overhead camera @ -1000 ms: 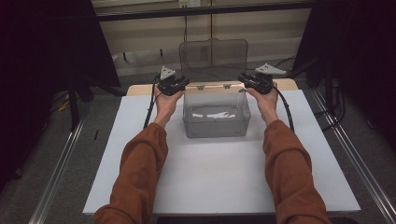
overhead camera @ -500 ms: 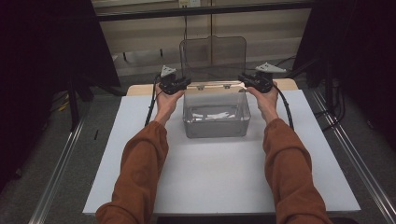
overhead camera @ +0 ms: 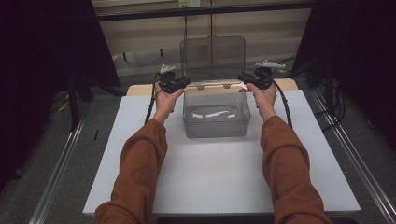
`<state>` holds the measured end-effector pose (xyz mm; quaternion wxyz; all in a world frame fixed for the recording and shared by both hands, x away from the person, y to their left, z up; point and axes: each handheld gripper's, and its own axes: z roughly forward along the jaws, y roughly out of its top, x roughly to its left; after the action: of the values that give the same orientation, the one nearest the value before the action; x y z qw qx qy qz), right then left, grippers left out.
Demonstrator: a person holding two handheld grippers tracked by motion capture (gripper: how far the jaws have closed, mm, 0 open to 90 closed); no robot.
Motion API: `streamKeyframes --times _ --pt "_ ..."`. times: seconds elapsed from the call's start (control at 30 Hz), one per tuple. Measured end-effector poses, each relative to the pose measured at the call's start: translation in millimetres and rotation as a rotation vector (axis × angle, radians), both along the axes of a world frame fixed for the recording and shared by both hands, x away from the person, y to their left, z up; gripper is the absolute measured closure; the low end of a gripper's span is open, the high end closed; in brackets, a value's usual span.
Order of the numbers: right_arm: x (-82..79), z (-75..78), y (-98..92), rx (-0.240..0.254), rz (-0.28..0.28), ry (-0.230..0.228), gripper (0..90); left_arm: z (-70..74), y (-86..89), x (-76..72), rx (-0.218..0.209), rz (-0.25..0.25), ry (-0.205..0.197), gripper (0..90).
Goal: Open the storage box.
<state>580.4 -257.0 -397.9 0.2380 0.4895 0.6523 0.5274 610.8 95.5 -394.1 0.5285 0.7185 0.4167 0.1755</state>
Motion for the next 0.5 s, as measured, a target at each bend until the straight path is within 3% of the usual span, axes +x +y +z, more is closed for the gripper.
streamKeyframes --times 0.07,0.17,0.5 --pt "0.0 0.4 0.1 0.003 -0.001 0.005 74.5 1.0 0.3 1.8 0.000 -0.004 0.017 70.9" --pt "1.3 0.9 -0.8 0.009 0.001 0.021 74.5 4.9 -2.0 2.5 0.039 -0.006 0.027 70.0" --pt "5.2 -0.5 -3.8 0.060 0.005 0.063 74.4 5.0 -2.9 6.6 0.031 0.001 0.061 68.1"
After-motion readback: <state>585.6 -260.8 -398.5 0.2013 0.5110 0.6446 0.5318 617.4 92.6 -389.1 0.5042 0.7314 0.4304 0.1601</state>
